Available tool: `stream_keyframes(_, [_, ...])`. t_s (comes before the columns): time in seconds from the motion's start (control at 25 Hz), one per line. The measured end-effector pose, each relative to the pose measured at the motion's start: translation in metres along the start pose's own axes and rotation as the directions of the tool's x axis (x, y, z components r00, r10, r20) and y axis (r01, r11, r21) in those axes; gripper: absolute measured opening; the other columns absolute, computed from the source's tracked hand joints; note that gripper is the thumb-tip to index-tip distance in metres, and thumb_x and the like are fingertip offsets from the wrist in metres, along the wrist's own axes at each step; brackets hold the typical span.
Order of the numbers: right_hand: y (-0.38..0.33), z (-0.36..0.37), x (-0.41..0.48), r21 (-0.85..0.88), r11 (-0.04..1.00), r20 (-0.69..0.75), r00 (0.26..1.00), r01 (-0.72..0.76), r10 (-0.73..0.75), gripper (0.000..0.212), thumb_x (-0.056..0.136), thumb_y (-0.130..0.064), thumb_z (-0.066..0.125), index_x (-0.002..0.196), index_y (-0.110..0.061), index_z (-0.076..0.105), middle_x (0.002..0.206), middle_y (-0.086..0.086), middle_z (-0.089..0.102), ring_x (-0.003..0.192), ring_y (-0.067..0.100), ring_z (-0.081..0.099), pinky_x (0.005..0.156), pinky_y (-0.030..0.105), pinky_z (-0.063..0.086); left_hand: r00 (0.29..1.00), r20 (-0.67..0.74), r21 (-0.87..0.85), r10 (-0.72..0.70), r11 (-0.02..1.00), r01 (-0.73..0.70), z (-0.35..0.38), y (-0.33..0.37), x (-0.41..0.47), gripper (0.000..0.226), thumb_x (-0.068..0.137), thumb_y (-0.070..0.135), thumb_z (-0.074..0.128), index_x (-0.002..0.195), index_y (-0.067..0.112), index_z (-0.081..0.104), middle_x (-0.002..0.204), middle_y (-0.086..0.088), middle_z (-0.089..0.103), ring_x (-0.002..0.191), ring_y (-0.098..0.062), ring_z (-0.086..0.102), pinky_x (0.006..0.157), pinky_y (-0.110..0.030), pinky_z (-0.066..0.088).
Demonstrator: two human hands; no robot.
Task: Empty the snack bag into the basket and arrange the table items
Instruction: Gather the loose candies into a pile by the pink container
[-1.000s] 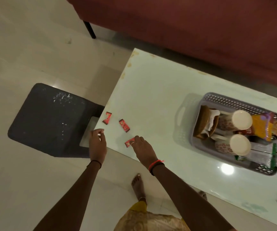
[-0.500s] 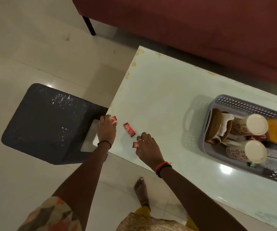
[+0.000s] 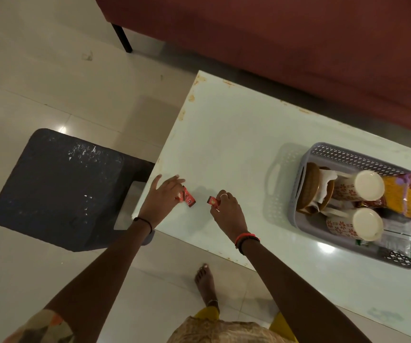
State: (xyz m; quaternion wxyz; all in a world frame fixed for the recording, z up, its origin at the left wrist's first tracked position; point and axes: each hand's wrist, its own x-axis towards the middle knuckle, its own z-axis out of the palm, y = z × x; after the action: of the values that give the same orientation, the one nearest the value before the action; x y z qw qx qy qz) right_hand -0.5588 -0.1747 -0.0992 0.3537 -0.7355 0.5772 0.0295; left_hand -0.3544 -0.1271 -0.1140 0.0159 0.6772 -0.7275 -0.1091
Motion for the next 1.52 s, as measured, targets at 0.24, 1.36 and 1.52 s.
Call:
stream_keyframes(0.24, [0.005, -0.004, 0.002, 0.06, 0.998, -0.038, 0.999, -0.024, 0.026, 0.015, 0.084, -0.011, 0.055, 0.097, -0.004, 0.054, 0.098, 0.012, 0.058, 0.089, 0.029, 0.055, 0.078, 0.037, 0.048, 0.965, 0.177, 0.184, 0.191, 0.957, -0.223, 0.011, 0.008, 0.018, 0.028, 0.084, 0.012, 0.063, 0.111, 0.019, 0.061, 0.115, 0.0, 0.066, 0.104, -0.018, 0.066, 0.11, -0.042, 0.037])
stream_keyframes(1.36, [0.33, -0.237, -0.144, 0.759, 0.649, -0.591, 0.36, -0.055, 0.721, 0.02, 0.094, -0.024, 0.053, 0.089, -0.009, 0.064, 0.084, 0.007, 0.057, 0.071, 0.014, 0.049, 0.065, 0.017, 0.034, 0.987, 0.145, -0.749, 0.068, 0.66, 0.064, -0.05, 0.415, 0.137, 0.028, 0.081, 0.017, 0.071, 0.103, 0.005, 0.058, 0.097, -0.008, 0.066, 0.086, -0.015, 0.06, 0.074, -0.024, 0.051])
stream_keyframes(1.52, [0.423, -0.259, -0.173, 0.741, 0.655, -0.561, 0.398, -0.149, 0.726, 0.016, 0.093, -0.023, 0.054, 0.095, -0.011, 0.064, 0.085, 0.006, 0.067, 0.077, 0.018, 0.06, 0.068, -0.002, 0.032, 0.986, 0.137, -0.724, 0.096, 0.689, 0.034, -0.031, 0.504, 0.163, 0.025, 0.081, 0.016, 0.071, 0.1, 0.004, 0.06, 0.094, -0.011, 0.067, 0.082, -0.016, 0.058, 0.068, -0.013, 0.043])
